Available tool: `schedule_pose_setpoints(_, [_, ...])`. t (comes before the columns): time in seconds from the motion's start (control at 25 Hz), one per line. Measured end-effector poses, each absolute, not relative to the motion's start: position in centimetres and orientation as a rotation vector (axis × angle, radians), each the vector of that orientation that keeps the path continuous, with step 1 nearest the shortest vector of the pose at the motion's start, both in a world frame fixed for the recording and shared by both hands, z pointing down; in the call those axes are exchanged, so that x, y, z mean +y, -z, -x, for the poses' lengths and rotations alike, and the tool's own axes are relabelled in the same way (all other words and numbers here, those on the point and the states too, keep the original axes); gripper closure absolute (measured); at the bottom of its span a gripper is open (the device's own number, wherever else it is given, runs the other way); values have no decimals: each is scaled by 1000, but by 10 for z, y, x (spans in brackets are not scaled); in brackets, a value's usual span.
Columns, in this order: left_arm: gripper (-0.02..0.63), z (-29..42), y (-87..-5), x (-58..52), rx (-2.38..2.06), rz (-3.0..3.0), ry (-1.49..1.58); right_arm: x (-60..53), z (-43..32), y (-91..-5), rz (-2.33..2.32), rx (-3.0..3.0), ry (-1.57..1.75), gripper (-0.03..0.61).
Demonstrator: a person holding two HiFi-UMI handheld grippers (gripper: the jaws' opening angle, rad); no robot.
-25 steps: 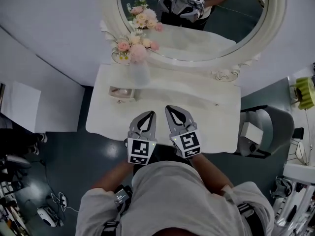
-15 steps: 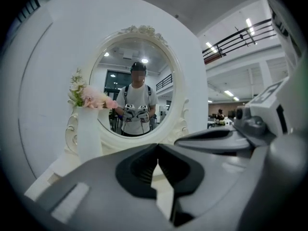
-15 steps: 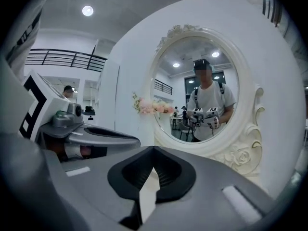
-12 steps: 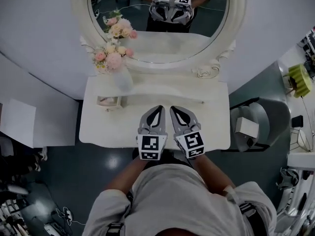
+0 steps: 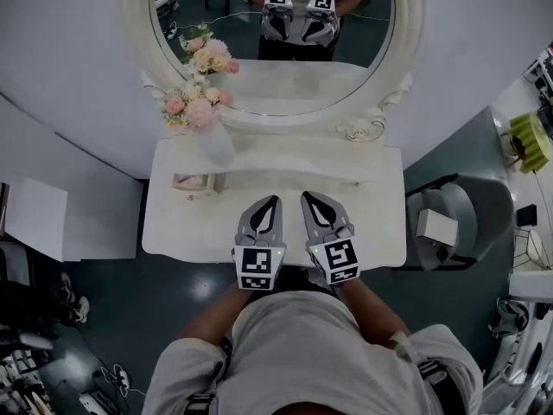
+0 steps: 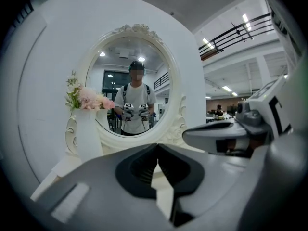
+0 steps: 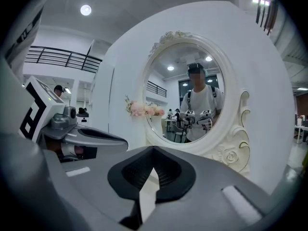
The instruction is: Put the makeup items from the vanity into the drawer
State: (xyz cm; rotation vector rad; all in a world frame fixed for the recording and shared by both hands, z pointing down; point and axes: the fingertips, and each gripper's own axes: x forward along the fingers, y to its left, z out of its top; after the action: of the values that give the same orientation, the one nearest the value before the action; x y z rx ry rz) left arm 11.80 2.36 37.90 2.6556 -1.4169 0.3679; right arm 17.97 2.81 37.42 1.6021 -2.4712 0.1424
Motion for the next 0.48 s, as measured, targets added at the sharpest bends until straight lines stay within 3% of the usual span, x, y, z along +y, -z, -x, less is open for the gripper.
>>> schedule_pose_setpoints(0.48, [611,-96,-374,21,-1462,-2638,-380,20,-159,-369,-1573,-2526,-164,581])
